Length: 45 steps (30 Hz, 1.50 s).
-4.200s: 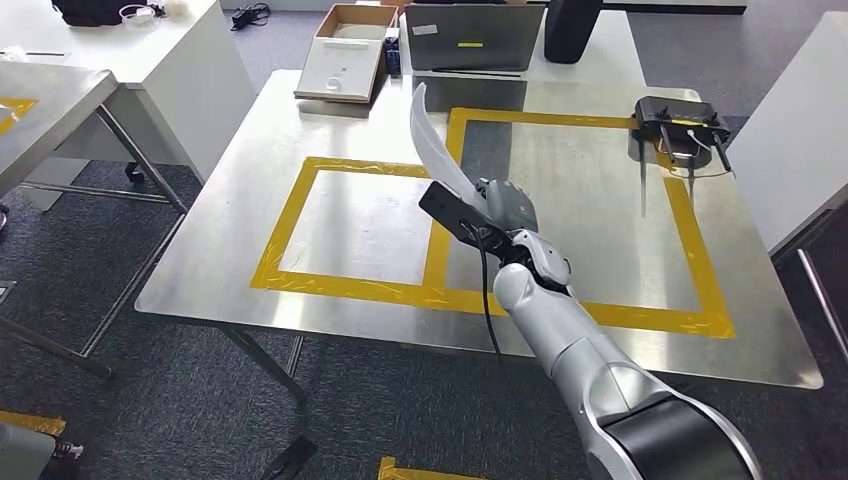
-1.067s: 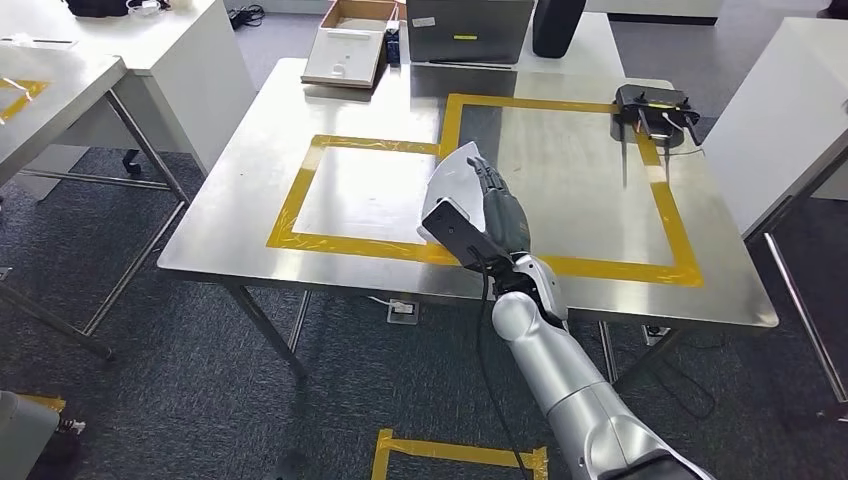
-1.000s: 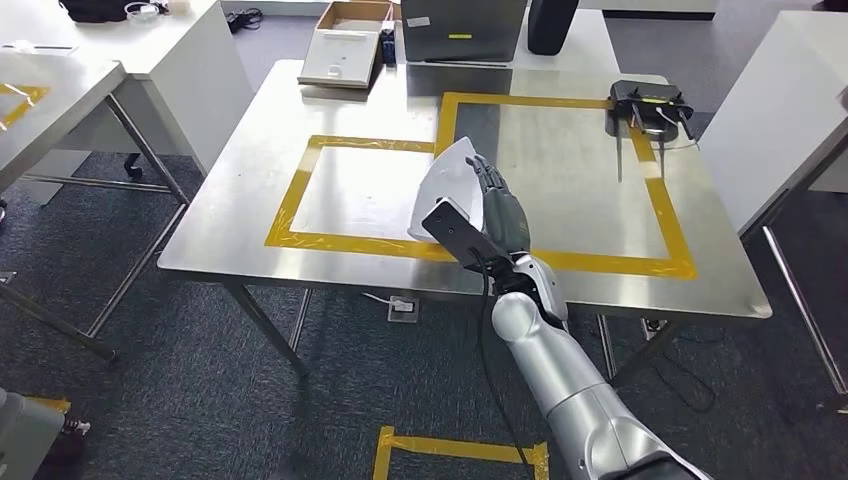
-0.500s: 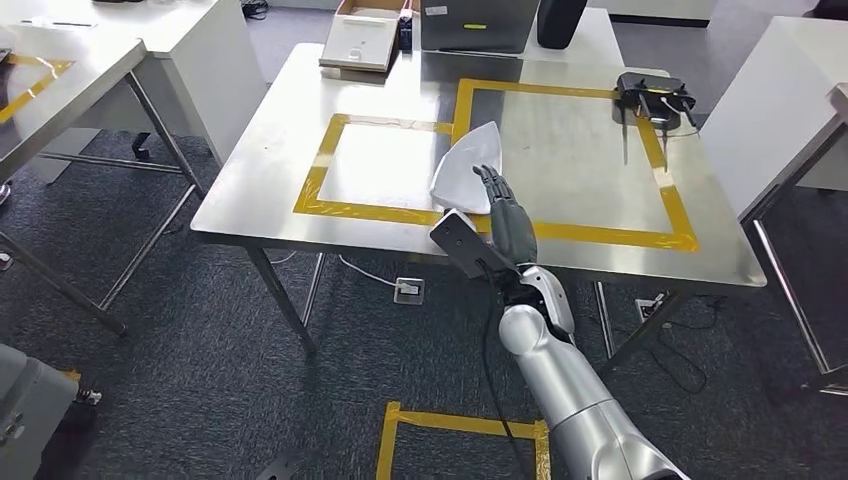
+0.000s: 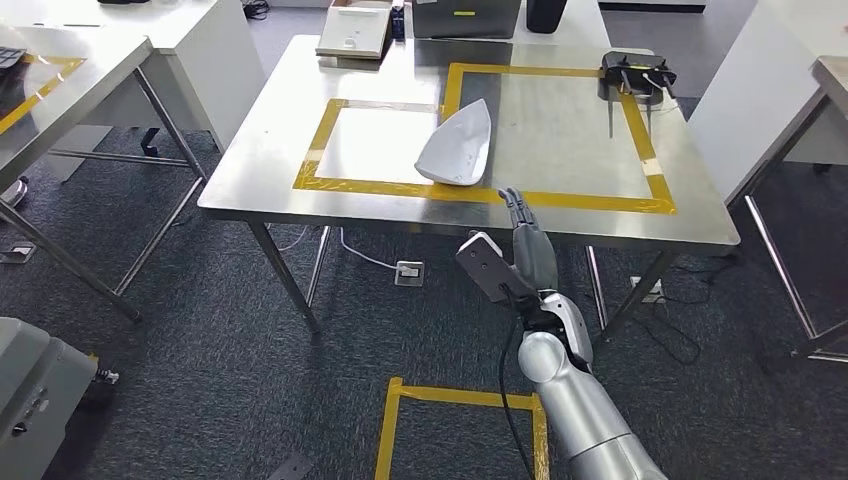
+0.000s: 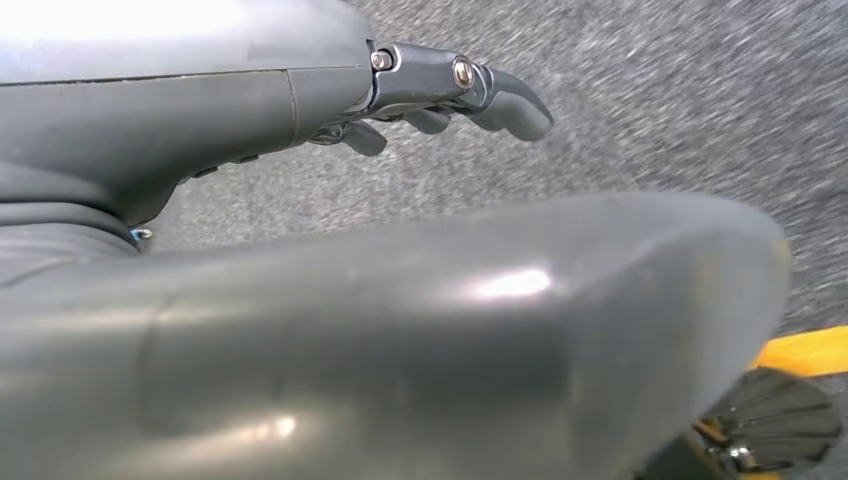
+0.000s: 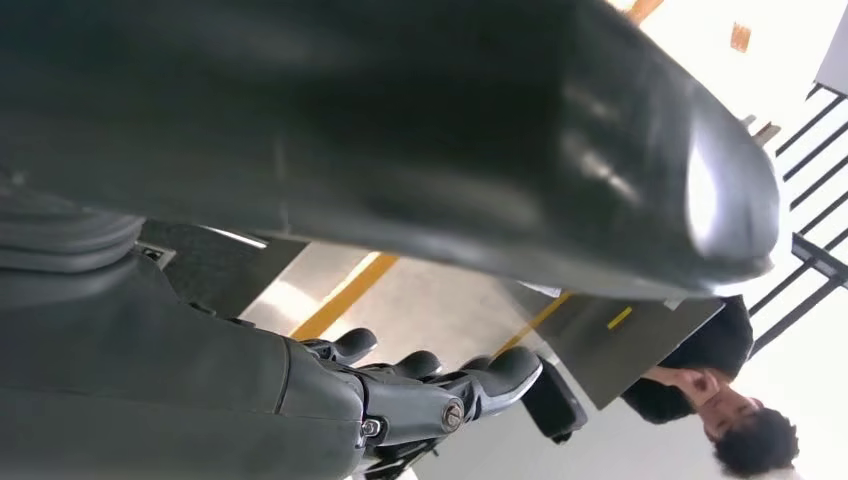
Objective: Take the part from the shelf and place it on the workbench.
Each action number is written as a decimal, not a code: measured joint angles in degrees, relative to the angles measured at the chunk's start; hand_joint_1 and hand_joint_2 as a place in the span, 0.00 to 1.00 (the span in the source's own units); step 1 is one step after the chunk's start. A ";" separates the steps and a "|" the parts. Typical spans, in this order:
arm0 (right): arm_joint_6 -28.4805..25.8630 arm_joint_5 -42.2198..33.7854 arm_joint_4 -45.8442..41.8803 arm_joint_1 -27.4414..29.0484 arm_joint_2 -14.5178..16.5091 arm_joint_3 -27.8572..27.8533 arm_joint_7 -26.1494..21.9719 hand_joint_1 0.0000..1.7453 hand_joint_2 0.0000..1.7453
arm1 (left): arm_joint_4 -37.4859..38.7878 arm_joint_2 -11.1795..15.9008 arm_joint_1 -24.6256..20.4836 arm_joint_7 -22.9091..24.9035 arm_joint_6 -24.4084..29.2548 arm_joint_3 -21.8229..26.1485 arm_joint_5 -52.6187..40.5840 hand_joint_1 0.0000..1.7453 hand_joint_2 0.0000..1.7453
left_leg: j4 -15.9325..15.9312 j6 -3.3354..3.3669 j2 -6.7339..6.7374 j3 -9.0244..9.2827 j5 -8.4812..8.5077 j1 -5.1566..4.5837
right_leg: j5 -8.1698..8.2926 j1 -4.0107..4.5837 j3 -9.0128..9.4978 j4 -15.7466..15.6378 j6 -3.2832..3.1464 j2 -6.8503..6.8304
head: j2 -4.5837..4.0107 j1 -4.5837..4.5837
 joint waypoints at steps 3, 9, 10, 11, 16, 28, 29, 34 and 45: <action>-0.11 -0.18 -0.64 1.68 -0.62 -0.32 -0.11 0.00 0.00 | -0.01 0.02 0.00 0.04 -0.04 0.00 -0.07 0.00 0.00 | 10.03 -0.69 -0.01 -2.02 -7.00 0.15 | 2.09 0.02 -2.62 0.26 -0.18 -0.08 | 0.00 -0.18; 0.10 -1.30 -0.63 3.23 -1.53 -0.77 0.21 0.00 0.00 | -0.10 0.07 -0.32 0.10 -0.38 0.01 -0.07 0.00 0.00 | -0.10 -0.14 -0.11 9.30 -4.86 -0.08 | 5.56 0.01 -7.78 1.86 0.94 -0.24 | 0.00 -0.18; 0.13 -1.59 -0.27 3.14 -1.59 -0.95 0.40 0.00 0.00 | -0.12 0.06 -0.44 0.19 -0.51 0.01 -0.07 0.00 0.00 | -2.07 0.33 -0.20 10.42 -5.65 -0.25 | 6.06 0.01 -7.92 1.90 1.33 -0.27 | 0.00 -0.23; 0.12 -1.87 0.39 3.01 -1.63 -1.17 0.61 0.00 0.00 | -0.12 0.05 -0.50 0.28 -0.62 0.01 -0.09 0.00 0.00 | -2.67 0.87 -0.29 10.52 -5.67 -0.46 | 6.54 0.00 -7.89 1.72 1.74 -0.29 | 0.00 -0.25; -1.72 -3.19 8.53 2.21 -2.25 -3.23 -0.45 0.00 0.00 | -0.11 -0.11 -0.75 0.46 -0.97 0.02 -0.44 0.00 0.00 | -3.29 3.06 -0.04 7.51 -1.93 -0.15 | 0.57 -0.39 -9.90 6.16 3.56 0.00 | 0.00 -0.16; -5.10 -4.46 33.05 2.77 -5.47 -9.89 2.44 0.00 0.00 | -0.04 -0.42 -0.78 0.51 -1.58 0.02 -1.60 0.00 0.00 | -3.15 0.74 -0.14 -0.30 6.06 -0.04 | -4.05 0.00 2.46 1.53 1.65 0.30 | 0.00 0.04; -4.82 -4.41 34.50 3.16 -5.75 -10.31 3.65 0.00 0.00 | -0.03 -0.43 -0.75 0.63 -1.63 0.02 -1.69 0.00 0.00 | -3.05 0.40 -0.16 -0.56 5.75 0.06 | -3.45 -0.04 2.11 1.39 1.14 0.21 | 0.00 0.10; -2.52 -4.55 39.45 5.93 -6.59 -12.10 8.70 0.00 0.00 | 0.02 -0.43 -0.74 0.98 -1.64 0.02 -1.80 0.00 0.00 | 10.43 -0.68 -0.13 -3.96 -6.18 0.15 | 0.26 -0.17 -1.68 1.22 -0.05 -0.14 | 0.00 -0.16; 2.84 -6.64 44.88 12.85 -7.78 -16.66 22.08 0.00 0.00 | -0.07 -0.66 -0.89 1.43 -1.08 0.02 -1.84 0.00 0.00 | -3.56 2.16 -0.21 10.27 -4.26 -0.51 | 4.99 -0.24 -6.24 1.57 2.71 -0.40 | 0.00 -0.35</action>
